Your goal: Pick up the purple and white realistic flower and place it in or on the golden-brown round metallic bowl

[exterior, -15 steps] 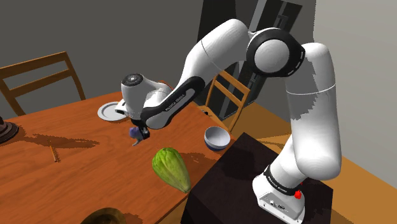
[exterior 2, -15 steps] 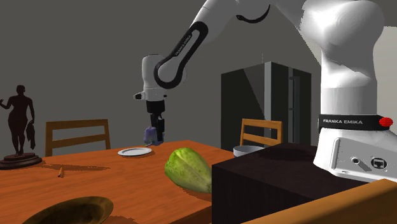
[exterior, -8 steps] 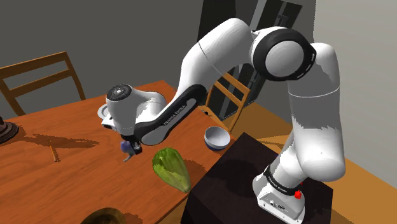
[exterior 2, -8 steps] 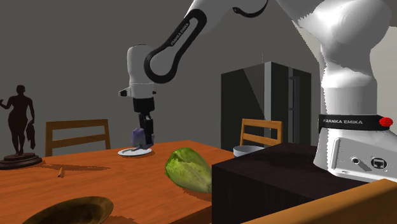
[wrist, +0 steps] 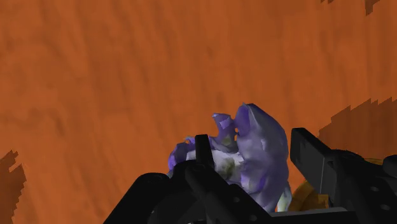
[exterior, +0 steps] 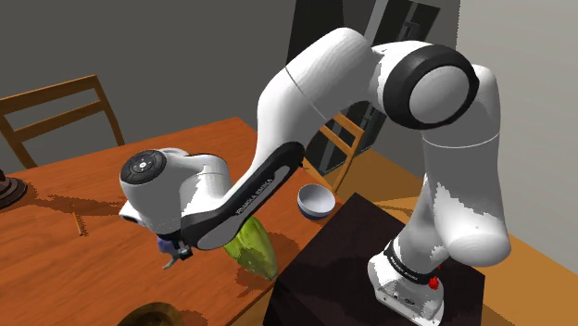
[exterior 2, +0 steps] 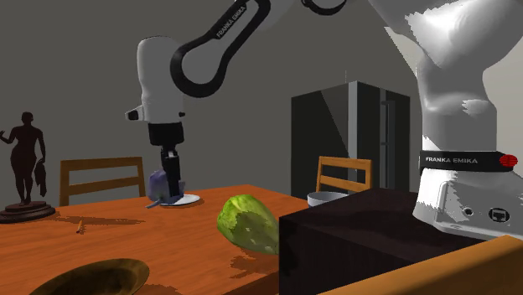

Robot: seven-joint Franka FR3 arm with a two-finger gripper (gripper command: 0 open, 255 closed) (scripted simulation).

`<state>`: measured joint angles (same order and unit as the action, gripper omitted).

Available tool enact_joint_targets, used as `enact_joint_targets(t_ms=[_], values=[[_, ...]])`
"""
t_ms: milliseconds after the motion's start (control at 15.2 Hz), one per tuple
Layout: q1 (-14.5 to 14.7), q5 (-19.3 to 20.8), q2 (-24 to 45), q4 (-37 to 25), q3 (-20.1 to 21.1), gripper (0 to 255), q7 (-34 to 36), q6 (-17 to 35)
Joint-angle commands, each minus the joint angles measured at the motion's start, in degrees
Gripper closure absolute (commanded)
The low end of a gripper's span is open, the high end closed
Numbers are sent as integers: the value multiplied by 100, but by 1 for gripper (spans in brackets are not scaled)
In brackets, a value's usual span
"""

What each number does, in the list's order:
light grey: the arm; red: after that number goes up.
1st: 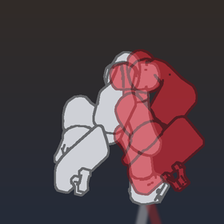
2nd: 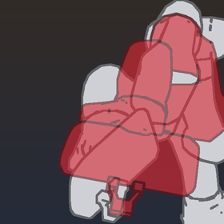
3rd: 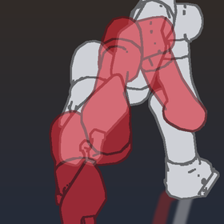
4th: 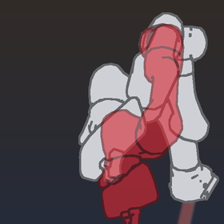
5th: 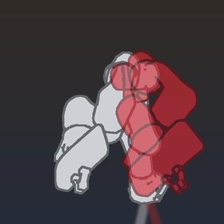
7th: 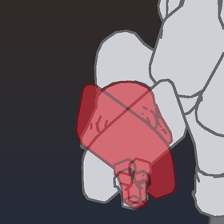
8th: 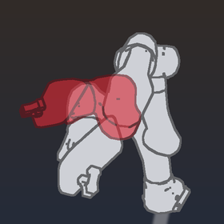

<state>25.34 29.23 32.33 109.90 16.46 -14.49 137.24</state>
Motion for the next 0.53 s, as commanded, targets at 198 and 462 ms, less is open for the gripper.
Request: enact_joint_targets(t_ms=[198, 462], values=[[523, -5, 145, -278, 128, 255, 553, -275], [946, -23, 314, -611, 227, 255, 948, -547]])
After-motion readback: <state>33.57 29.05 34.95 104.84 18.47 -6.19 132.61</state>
